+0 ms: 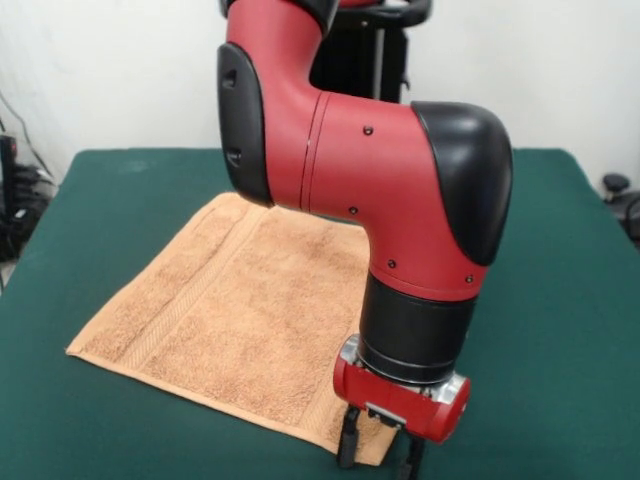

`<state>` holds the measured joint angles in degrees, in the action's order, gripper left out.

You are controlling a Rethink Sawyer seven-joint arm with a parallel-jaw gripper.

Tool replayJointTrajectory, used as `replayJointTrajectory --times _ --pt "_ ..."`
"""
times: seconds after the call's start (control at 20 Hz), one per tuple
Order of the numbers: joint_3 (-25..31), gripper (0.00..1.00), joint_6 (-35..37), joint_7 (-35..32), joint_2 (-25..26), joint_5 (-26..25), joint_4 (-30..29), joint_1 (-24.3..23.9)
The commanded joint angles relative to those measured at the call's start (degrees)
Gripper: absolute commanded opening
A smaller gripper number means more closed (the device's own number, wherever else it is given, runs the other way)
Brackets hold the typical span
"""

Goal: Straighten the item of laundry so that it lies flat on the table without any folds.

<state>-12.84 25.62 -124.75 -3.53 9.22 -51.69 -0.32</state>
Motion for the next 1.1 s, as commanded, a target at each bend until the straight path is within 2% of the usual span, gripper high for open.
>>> replayJointTrajectory --times 0.05,0.3,0.7,0.9,1.1 --pt "3.52 1.00 -2.45 -10.72 5.74 1.16 -5.63 0.02" --pt "3.84 1.00 -1.89 -9.91 4.83 0.99 -6.06 -0.27" --pt "6.37 1.00 2.31 -5.45 -4.94 0.28 -15.38 -1.66" --pt "6.85 1.00 2.93 -4.24 -7.79 -0.06 -18.20 -2.04" --pt "7.33 1.00 4.75 -3.16 -8.64 -0.09 -18.31 -2.42"
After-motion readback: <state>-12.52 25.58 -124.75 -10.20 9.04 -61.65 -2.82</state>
